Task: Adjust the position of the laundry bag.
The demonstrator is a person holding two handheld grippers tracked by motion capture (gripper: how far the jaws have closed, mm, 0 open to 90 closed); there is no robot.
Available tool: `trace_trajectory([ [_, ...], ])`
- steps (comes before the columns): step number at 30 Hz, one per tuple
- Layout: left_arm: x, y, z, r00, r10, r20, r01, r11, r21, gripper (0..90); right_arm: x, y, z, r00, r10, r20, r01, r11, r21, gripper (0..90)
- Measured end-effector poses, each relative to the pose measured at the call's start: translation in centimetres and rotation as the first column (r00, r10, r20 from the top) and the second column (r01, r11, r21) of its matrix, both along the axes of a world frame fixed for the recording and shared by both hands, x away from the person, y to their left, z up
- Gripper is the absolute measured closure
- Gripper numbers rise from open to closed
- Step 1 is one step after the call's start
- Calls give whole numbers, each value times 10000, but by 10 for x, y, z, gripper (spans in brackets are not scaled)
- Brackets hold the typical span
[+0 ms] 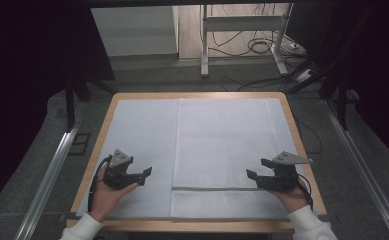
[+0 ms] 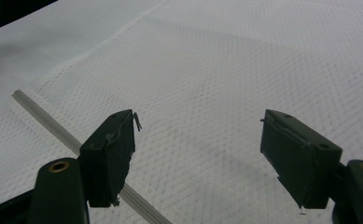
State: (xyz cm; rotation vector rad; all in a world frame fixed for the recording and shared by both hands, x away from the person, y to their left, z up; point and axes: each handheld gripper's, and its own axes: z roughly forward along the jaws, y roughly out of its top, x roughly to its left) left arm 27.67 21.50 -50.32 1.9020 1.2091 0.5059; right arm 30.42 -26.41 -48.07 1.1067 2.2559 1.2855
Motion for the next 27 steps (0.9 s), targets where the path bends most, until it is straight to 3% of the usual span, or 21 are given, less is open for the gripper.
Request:
trace_trajectory([
  [4, 0, -3, -2, 9999, -119, -46, 120, 9998, 136, 186, -3, 1, 1, 9999, 139, -12, -138, 9999, 72, 254],
  [7, 1, -6, -4, 9994, -276, -205, 282, 9992, 272, 189, -9, 3, 2, 9997, 191, 172, -189, 9997, -130, 246],
  [13, -4, 0, -1, 9996, -143, -244, 144, 9999, 43, 205, -16, 4, 8, 9994, 157, 303, -157, 9999, 12, 246],
  [15, -4, 0, -2, 9999, -89, -120, 93, 9994, 321, 208, -15, 4, 7, 9995, 123, 285, -123, 9999, 22, 245],
  [22, 3, 0, -7, 9997, 98, -245, -87, 9990, 446, 190, -10, 4, 4, 9995, 208, 227, -215, 9994, 287, 241],
  [27, 3, -4, -7, 9990, 204, -408, -176, 9976, 672, 200, -10, 3, 3, 9990, 267, 357, -268, 9996, 9, 246],
])
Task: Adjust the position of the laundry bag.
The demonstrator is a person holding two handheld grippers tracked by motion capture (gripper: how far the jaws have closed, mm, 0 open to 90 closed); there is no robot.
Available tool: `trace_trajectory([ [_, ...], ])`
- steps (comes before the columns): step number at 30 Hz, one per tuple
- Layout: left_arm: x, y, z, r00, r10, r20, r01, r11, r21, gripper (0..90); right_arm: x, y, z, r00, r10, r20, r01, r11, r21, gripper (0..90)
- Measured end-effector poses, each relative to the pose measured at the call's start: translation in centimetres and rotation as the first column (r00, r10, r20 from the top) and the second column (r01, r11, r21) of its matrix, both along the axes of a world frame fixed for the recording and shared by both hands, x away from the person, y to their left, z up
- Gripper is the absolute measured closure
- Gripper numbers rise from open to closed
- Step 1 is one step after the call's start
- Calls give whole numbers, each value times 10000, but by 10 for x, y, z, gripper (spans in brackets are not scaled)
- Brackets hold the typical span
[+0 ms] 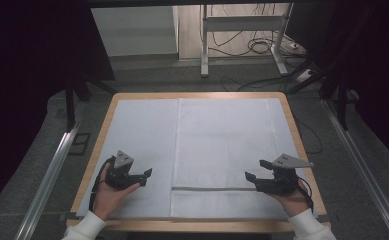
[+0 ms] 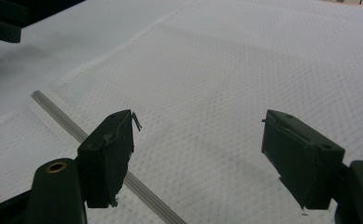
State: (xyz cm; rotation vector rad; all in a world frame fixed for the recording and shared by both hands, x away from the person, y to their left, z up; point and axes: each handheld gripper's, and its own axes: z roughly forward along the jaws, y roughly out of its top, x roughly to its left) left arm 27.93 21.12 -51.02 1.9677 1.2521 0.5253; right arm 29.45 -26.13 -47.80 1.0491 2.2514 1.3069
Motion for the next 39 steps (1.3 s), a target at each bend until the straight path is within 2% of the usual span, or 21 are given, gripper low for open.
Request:
trace_trajectory([
  [4, -3, -4, 7, 9997, 248, -45, -249, 9995, -218, 211, -3, -1, -1, 9999, -73, 93, 74, 9999, -151, 246],
  [6, -5, -5, 9, 9997, 244, -42, -245, 9994, -259, 213, -4, -1, 0, 9998, -106, 156, 110, 9997, -236, 246],
  [7, -6, -6, 11, 9996, 217, -162, -221, 9993, -296, 216, -4, -2, 1, 9997, -182, 182, 185, 9996, -198, 247],
  [8, -6, -6, 11, 9996, 217, -162, -221, 9993, -296, 219, -4, -2, 1, 9996, -207, 175, 210, 9996, -186, 247],
  [9, -7, -5, 10, 9991, 189, -384, -206, 9988, -442, 220, -2, -2, 1, 9995, -262, 169, 265, 9995, -177, 248],
  [16, -6, -3, 11, 9988, 129, -476, -156, 9984, -550, 226, 0, -2, 1, 9992, -364, 190, 369, 9990, -253, 250],
  [19, -4, -5, 10, 9977, 53, -680, -95, 9980, -629, 232, 0, -3, 0, 9988, -430, 224, 438, 9985, -333, 250],
  [21, -4, -10, 11, 9953, -76, -965, 0, 9969, -787, 236, -2, -5, 1, 9984, -491, 292, 500, 9982, -336, 251],
  [25, -4, -15, 11, 9933, -228, -1131, 126, 9958, -907, 238, -2, -7, 2, 9967, -709, 383, 723, 9967, -362, 252],
  [31, -1, -21, 9, 9917, -331, -1242, 211, 9951, -965, 238, 0, -8, 0, 9966, -749, 336, 762, 9964, -365, 252],
  [39, 2, -46, 4, 9889, -656, -1337, 520, 9933, -1031, 244, -2, -6, 2, 9953, -841, 483, 871, 9942, -632, 252],
])
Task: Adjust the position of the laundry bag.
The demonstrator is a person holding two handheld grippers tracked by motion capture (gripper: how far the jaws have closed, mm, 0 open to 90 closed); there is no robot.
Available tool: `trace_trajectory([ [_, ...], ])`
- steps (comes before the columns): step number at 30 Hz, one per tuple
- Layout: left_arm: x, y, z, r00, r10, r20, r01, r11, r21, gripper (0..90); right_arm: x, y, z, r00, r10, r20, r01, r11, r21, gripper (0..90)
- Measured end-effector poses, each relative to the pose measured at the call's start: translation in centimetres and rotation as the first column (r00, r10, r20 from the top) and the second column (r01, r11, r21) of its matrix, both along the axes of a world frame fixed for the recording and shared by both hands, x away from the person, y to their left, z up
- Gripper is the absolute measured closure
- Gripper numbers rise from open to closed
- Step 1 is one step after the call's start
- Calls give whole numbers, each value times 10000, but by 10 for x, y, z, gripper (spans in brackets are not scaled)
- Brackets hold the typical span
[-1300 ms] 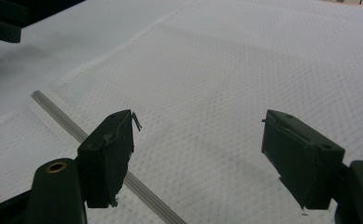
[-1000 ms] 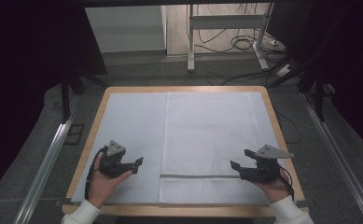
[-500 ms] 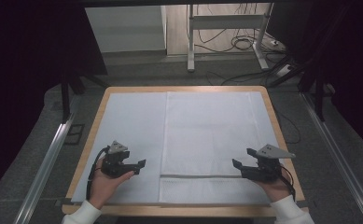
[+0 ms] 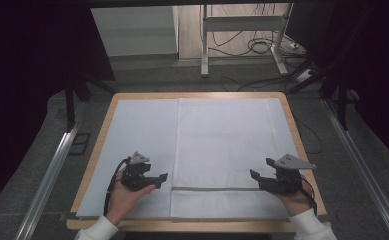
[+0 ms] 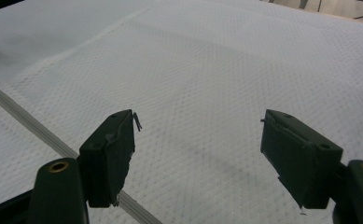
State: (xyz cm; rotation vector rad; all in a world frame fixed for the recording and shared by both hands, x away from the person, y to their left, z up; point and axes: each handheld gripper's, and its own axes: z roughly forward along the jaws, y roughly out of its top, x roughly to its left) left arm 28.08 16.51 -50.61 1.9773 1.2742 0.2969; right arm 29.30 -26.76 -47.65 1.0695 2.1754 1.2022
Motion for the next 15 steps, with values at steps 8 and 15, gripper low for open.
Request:
trace_trajectory([
  [8, 3, -14, -5, 9993, -238, -283, 237, 9997, -40, 246, 1, -1, 0, 10000, -97, -5, 97, 9999, 45, 253],
  [15, 7, -23, -10, 9980, -252, -588, 241, 9995, -189, 248, 1, 0, 0, 9999, -150, 38, 150, 9998, -109, 253],
])
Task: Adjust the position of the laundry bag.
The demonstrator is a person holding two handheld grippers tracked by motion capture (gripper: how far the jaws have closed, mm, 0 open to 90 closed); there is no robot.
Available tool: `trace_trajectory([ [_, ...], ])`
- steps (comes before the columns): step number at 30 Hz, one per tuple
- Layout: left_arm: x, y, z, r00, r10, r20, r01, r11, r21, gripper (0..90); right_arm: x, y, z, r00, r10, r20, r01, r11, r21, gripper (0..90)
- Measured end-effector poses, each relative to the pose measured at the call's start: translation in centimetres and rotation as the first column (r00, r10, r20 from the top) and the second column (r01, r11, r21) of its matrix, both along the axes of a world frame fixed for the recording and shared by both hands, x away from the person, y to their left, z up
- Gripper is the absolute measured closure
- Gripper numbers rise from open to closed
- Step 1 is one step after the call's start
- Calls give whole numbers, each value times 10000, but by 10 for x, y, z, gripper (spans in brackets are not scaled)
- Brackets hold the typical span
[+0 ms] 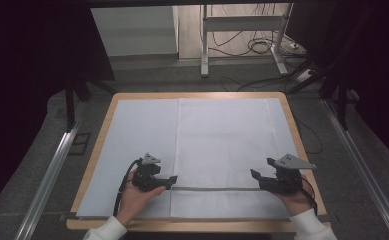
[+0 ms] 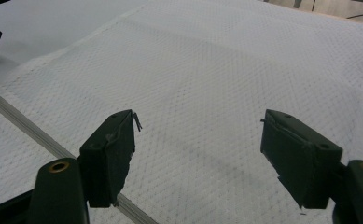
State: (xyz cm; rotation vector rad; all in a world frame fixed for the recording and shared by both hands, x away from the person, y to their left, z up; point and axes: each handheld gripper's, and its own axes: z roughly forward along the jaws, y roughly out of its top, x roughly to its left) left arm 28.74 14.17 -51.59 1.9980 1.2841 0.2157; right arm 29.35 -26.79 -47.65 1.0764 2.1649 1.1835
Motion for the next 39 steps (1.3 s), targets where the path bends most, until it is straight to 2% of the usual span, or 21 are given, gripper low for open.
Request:
trace_trajectory([
  [6, 2, -2, -2, 9998, 48, -199, -49, 10000, -37, 282, 1, -1, -1, 10000, -85, 21, 85, 10000, -53, 253],
  [11, 3, -4, -3, 9992, 63, -394, -74, 9996, -269, 281, 0, 0, -1, 10000, -82, 46, 82, 9999, -146, 253],
  [22, 5, -20, -12, 9976, -145, -677, 147, 9999, 28, 324, 0, -2, 0, 9999, -121, 116, 123, 9997, -202, 253],
  [31, 3, -23, -13, 9980, -166, -605, 179, 9996, 210, 391, 0, -3, 1, 9997, -161, 178, 164, 9997, -189, 253],
  [33, 2, -26, -14, 9988, -183, -465, 201, 9990, 391, 412, 0, -4, 2, 9997, -186, 181, 189, 9997, -146, 253],
  [35, 2, -27, -14, 9988, -178, -451, 195, 9991, 386, 416, 0, -4, 2, 9996, -198, 188, 200, 9997, -143, 253],
  [39, 2, -31, -14, 9993, -279, -261, 297, 9973, 679, 511, 0, -4, 2, 9996, -193, 192, 196, 9997, -153, 253],
])
